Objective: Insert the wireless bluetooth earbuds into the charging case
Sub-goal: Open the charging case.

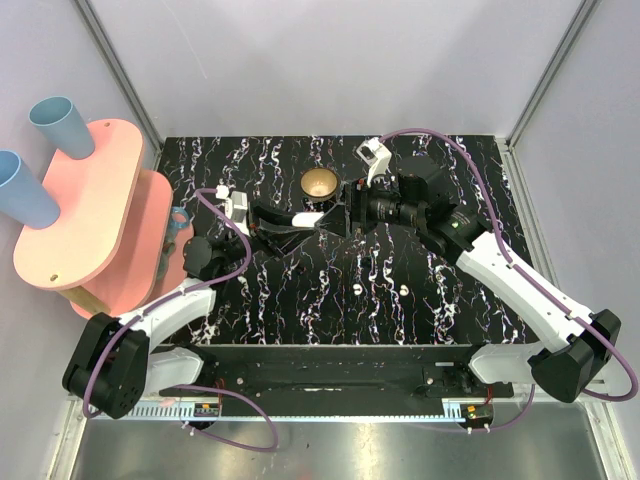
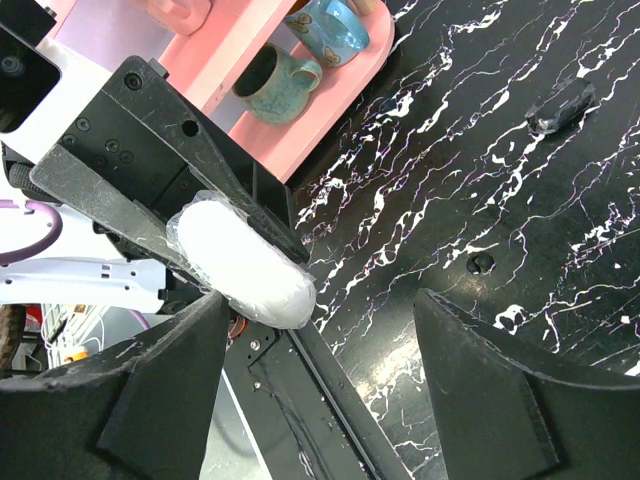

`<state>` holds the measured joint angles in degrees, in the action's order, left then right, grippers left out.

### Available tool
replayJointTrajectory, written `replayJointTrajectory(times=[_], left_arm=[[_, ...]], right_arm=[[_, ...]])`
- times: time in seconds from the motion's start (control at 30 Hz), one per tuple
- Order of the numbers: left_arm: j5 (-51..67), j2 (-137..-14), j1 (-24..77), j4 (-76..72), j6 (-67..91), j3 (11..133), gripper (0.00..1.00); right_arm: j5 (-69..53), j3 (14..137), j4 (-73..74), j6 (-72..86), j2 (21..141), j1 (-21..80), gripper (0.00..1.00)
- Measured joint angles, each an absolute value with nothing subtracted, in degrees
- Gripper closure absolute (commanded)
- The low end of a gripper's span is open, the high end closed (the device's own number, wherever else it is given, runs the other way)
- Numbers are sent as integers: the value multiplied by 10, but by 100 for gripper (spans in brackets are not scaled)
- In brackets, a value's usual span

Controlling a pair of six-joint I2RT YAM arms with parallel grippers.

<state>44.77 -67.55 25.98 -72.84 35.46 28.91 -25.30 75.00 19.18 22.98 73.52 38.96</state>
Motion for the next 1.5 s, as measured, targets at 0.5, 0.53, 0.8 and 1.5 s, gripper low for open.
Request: replayJointTrajectory(times=[0.5,0.53,0.8,1.5], left_arm=[[470,-651,262,-717,356,289,100],[472,-648,262,-717,356,289,100],[466,-642,262,-717,352,288,100],[413,-602,266,-713,274,247,100]], right_arm=[[-229,752,142,269,735,391,17],[-230,752,141,271,735,391,17],[-233,751,128,282,735,391,14],[-146,727,111,266,636,380,20]])
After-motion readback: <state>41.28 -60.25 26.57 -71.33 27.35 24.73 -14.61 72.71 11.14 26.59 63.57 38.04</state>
